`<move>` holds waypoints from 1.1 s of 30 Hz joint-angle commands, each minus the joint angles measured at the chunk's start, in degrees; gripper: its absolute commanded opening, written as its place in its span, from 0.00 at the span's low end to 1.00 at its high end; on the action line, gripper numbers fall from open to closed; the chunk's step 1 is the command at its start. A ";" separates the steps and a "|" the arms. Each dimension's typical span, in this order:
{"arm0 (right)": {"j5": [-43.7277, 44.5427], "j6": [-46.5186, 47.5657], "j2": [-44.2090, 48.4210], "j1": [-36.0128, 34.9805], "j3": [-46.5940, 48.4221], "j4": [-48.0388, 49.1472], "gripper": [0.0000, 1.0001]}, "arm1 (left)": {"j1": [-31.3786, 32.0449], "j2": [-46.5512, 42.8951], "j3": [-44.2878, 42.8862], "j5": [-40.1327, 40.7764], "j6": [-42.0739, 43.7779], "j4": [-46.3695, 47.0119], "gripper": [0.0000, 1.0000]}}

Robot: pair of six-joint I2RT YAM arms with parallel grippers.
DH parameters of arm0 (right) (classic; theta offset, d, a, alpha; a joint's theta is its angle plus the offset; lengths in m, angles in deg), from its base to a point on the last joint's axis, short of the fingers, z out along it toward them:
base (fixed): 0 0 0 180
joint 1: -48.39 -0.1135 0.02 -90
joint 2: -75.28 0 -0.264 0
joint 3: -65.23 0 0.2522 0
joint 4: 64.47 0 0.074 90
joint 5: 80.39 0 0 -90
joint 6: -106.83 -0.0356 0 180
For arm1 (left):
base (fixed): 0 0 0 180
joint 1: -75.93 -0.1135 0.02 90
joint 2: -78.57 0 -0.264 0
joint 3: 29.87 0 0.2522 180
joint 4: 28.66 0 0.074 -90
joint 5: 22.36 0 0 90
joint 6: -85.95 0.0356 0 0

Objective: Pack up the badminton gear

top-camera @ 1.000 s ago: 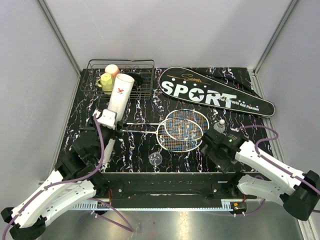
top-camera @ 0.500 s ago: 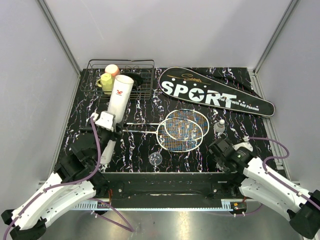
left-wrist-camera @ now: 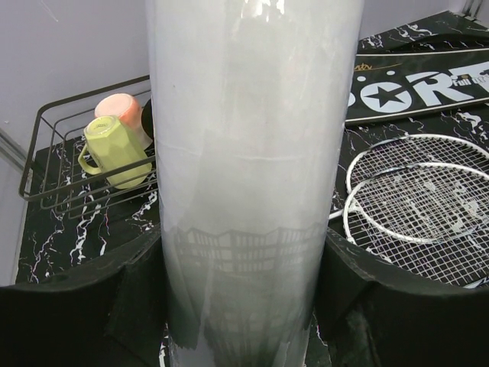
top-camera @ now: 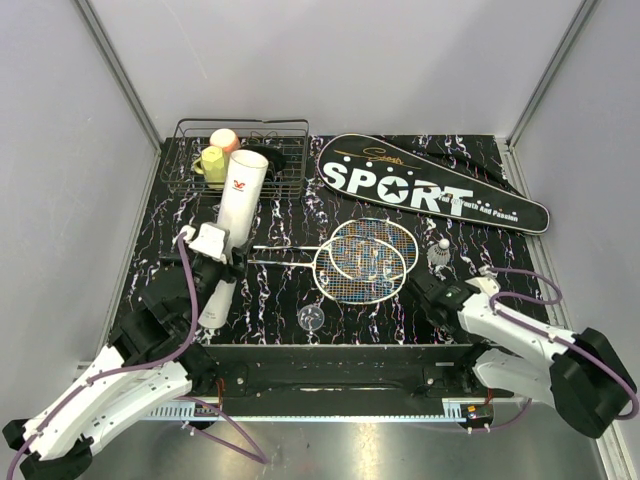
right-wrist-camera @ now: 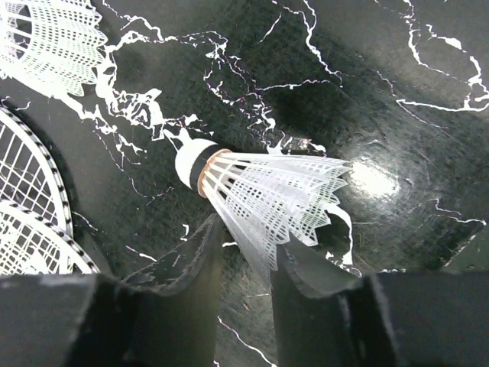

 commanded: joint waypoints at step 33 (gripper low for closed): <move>-67.66 89.88 -8.17 1.25 71.92 -20.50 0.00 | 1.24 7.60 2.57 -42.81 7.23 3.11 0.14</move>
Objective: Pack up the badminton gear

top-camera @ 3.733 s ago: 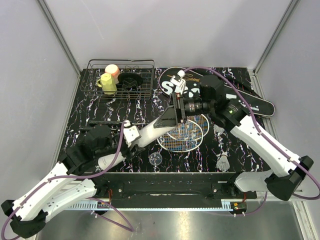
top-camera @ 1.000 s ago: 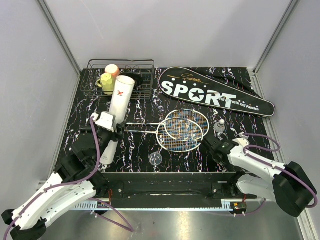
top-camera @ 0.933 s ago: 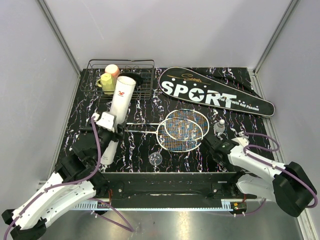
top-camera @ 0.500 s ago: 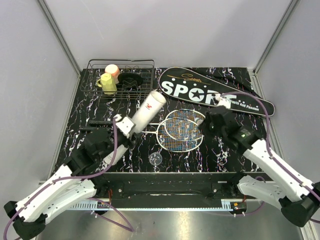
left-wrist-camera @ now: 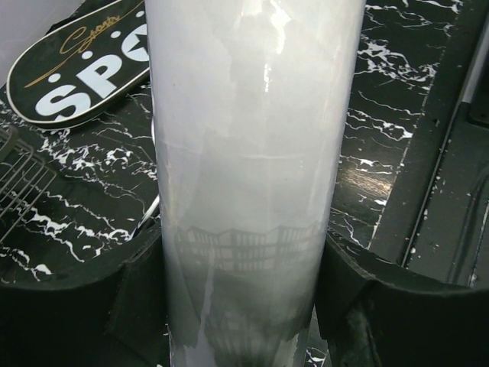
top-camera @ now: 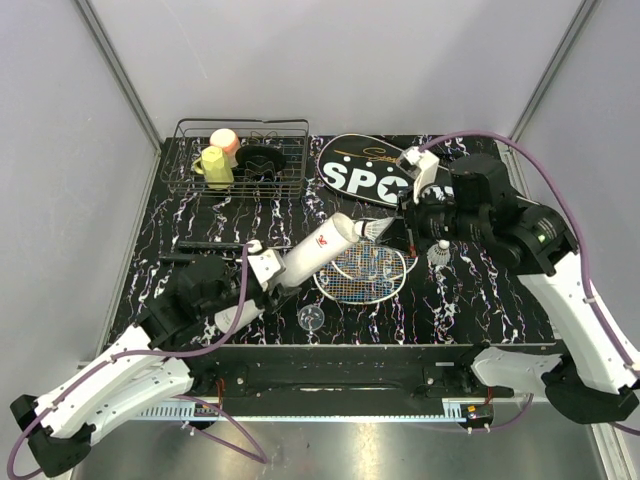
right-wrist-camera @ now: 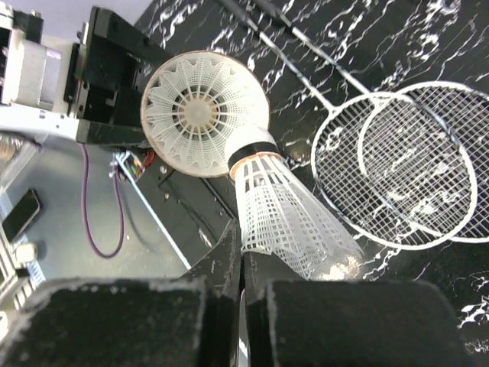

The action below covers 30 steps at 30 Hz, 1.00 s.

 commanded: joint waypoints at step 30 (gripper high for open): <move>-22.46 -21.68 -6.86 -4.63 -10.32 29.51 0.84 | 2.36 -3.60 0.91 -1.12 1.55 4.53 0.14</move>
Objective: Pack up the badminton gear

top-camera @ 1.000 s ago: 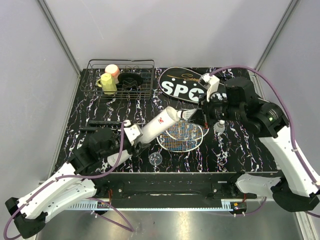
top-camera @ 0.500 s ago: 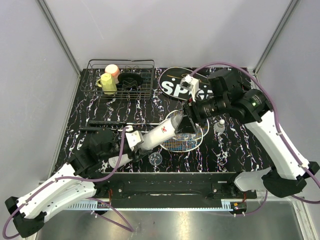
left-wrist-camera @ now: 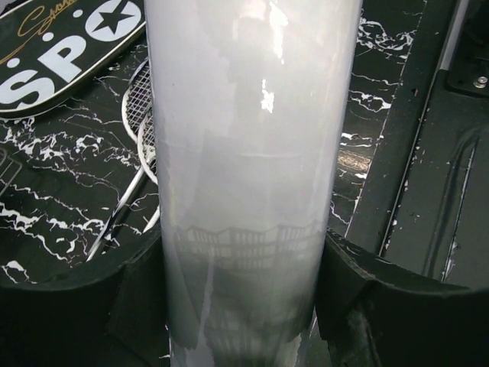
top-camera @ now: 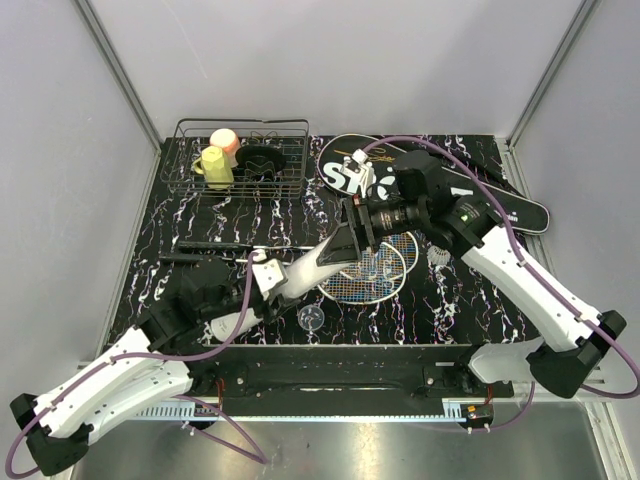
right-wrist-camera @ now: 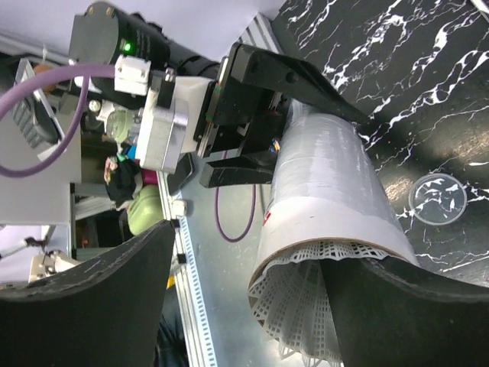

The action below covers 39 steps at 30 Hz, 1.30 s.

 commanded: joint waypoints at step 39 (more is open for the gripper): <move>78.47 -12.93 16.45 -1.49 -6.06 -9.96 1.00 | 0.44 -2.84 -1.87 21.28 -0.69 7.99 0.10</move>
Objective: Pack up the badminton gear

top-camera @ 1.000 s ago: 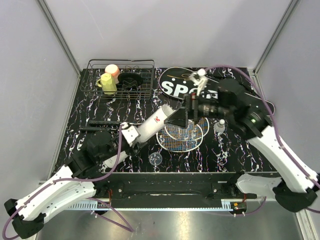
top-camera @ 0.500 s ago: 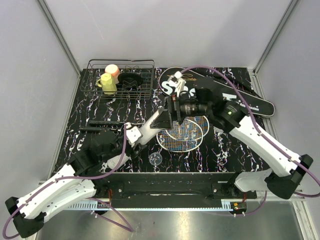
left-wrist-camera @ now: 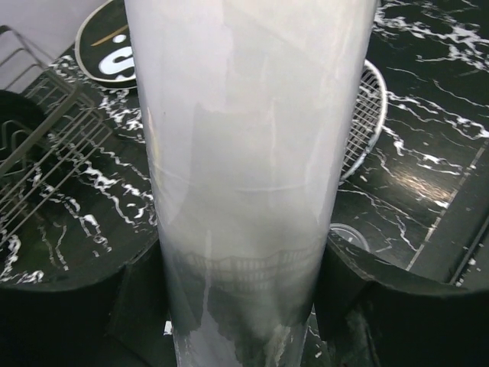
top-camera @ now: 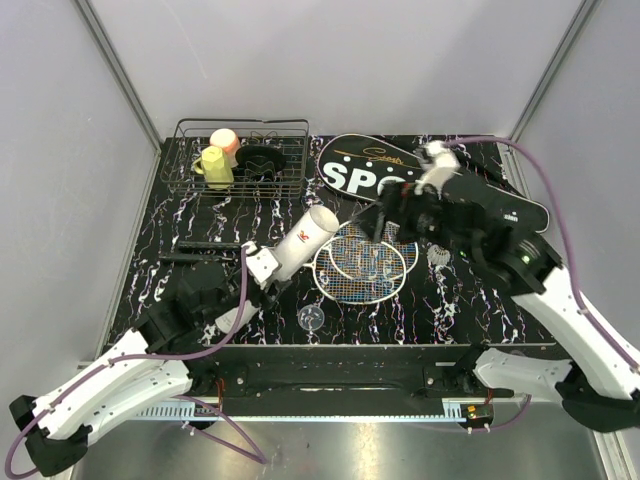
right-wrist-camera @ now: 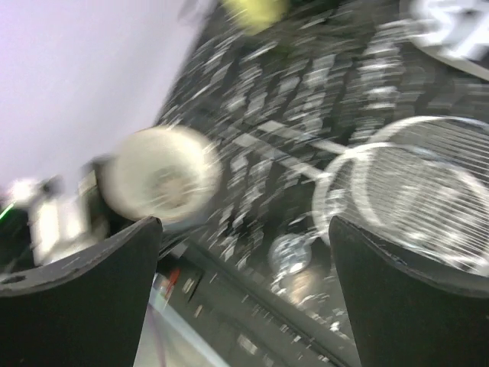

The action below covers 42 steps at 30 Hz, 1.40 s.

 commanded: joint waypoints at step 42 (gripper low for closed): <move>6.37 3.86 -12.27 34.90 -27.04 14.12 0.18 | 0.09 -4.39 -2.28 6.59 -1.37 7.56 0.11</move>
